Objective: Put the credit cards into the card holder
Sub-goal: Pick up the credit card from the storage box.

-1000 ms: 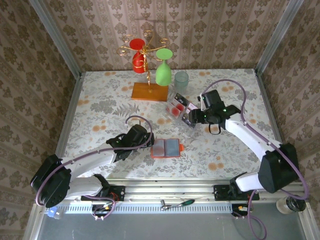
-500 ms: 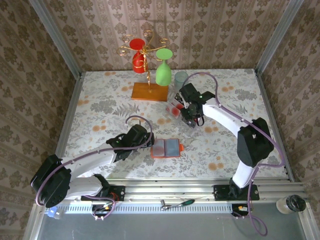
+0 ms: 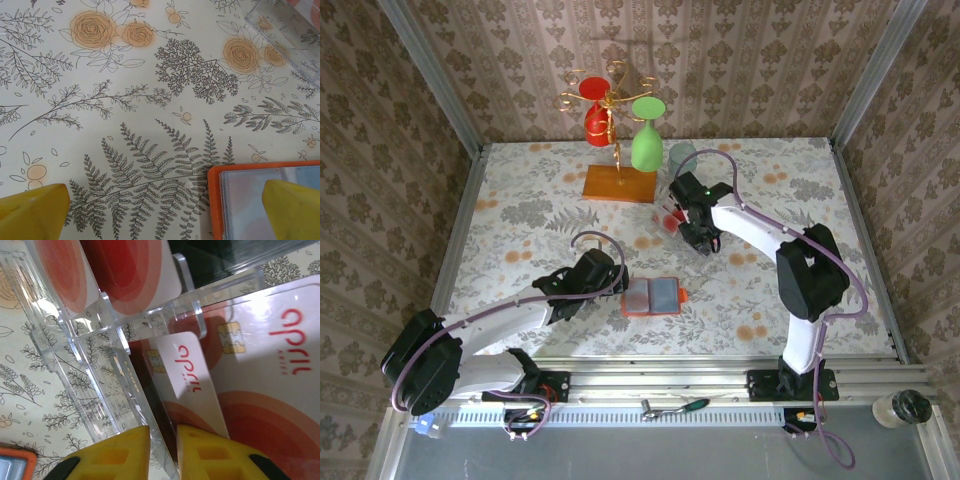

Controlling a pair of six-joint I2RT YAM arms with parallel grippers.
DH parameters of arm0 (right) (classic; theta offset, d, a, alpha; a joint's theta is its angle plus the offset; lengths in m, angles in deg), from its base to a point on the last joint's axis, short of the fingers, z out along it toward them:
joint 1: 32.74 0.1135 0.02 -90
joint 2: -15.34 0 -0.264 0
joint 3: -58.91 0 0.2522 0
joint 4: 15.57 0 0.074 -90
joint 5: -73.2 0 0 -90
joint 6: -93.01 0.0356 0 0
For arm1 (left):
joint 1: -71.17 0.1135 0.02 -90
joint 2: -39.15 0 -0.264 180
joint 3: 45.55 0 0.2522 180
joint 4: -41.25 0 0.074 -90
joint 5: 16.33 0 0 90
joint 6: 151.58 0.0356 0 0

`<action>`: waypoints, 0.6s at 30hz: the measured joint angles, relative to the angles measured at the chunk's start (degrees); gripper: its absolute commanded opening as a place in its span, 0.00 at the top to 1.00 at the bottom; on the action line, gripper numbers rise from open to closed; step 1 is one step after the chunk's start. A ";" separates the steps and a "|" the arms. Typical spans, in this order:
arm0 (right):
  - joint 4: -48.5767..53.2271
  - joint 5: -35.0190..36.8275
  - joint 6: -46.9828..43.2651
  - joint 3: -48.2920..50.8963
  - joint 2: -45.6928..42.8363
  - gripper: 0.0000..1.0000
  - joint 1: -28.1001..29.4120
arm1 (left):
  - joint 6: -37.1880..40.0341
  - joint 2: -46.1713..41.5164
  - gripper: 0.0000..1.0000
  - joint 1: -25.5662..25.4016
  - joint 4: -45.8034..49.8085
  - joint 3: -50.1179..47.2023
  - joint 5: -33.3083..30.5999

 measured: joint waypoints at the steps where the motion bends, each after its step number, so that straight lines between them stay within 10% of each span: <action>1: 0.04 -0.02 -0.04 0.00 0.24 0.83 0.00 | 0.00 -0.02 0.00 0.00 0.00 0.00 0.00; 18: 0.11 -2.40 -2.43 -0.61 -0.81 1.00 0.68 | 0.00 -1.42 0.00 0.02 0.44 0.00 -0.17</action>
